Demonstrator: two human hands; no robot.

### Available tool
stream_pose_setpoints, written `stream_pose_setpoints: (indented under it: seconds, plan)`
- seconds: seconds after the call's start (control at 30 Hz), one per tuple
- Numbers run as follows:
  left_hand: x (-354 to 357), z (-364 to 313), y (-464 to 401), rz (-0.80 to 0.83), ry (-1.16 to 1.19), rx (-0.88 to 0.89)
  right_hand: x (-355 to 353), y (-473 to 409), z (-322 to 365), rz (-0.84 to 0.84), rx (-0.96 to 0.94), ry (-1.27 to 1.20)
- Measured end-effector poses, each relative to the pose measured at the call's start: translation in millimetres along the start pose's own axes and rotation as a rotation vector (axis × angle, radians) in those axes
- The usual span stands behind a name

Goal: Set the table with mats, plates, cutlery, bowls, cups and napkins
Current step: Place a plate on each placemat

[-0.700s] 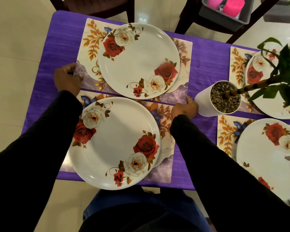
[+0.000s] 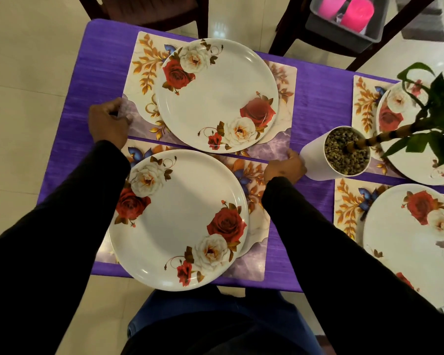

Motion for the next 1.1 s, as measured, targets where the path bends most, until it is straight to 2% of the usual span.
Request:
stream_pose_setpoints:
  seconds: [0.33, 0.57, 0.63, 0.73, 0.8, 0.9, 1.0, 1.1]
  plan:
    - [6, 8, -7, -0.041, -0.019, 0.006, -1, -5, -4, 0.02, -0.014, 0.015]
    - [9, 8, -5, -0.152, -0.074, -0.085, -14, 20, -20, 0.222, -0.14, 0.131]
    - [10, -8, 16, -0.226, -0.074, -0.122, -18, 29, -31, 0.282, -0.19, 0.16]
    - [18, -32, 69, -0.242, 0.039, -0.088, -26, 37, -45, 0.323, -0.24, 0.158]
    - [29, -41, 115, -0.175, 0.182, -0.018, -34, 40, -50, 0.361, -0.32, 0.147]
    - [51, -49, 201, 0.057, 0.372, 0.08, -53, 42, -59, 0.462, -0.435, 0.12]
    - [74, -48, 279, 0.326, 0.357, 0.068, -79, 43, -66, 0.684, -0.504, 0.062]
    - [103, -44, 341, 0.537, 0.259, 0.165, -117, 40, -82, 0.823, -0.598, 0.114]
Point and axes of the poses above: each hand's wrist, its own y-axis away from the middle knuckle, its own x-axis out of the palm, z = x × y, the point moved 1 cm from there along -y, towards the middle knuckle, and after that the axes turned 14 degrees about -x, right-handed, at the moved point
